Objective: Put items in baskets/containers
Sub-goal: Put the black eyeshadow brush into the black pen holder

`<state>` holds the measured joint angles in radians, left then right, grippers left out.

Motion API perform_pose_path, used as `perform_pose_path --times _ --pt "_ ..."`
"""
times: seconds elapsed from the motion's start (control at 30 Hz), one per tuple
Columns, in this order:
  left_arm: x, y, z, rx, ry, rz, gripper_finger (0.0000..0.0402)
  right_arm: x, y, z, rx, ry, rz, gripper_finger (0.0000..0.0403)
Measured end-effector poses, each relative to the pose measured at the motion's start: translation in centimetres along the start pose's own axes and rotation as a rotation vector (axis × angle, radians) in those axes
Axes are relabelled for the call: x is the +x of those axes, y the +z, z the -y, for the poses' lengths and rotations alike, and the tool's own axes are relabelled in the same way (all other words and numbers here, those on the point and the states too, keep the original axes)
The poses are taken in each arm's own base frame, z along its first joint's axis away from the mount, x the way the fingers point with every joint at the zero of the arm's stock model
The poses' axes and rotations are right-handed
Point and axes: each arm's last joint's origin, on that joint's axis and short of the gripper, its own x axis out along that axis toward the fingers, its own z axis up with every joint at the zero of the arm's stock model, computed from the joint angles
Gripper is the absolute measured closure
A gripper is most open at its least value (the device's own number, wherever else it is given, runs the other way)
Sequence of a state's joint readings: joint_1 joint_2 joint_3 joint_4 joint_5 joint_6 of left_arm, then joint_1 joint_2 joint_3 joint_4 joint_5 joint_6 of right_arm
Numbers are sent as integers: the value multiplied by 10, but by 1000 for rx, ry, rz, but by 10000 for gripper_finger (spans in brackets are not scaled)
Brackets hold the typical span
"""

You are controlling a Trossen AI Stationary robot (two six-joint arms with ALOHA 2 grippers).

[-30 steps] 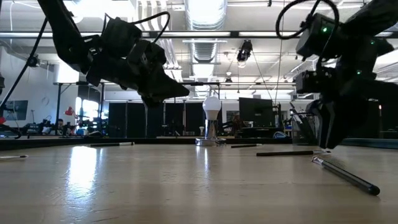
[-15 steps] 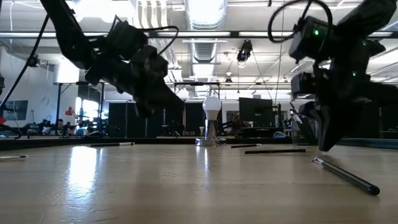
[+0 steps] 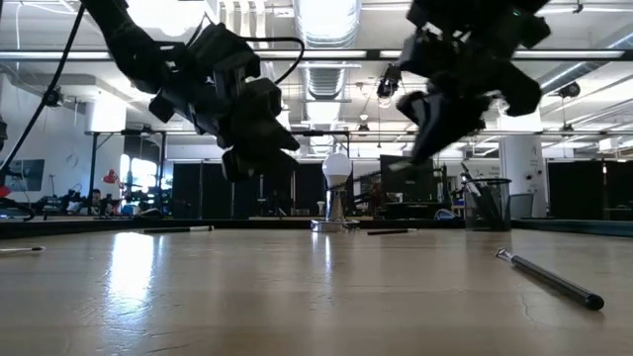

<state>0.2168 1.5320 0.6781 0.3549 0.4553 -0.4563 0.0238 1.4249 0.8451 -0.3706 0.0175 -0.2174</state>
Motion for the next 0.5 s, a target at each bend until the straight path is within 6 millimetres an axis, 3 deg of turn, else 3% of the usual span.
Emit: perform_pose_path --times 0.33,0.5 --pt "4 -8 6 64 -6 -69 266 20 45 11 -146 -33 -2 395" --pt "5 -13 7 80 1 -115 266 20 63 17 -187 -50 18 395"
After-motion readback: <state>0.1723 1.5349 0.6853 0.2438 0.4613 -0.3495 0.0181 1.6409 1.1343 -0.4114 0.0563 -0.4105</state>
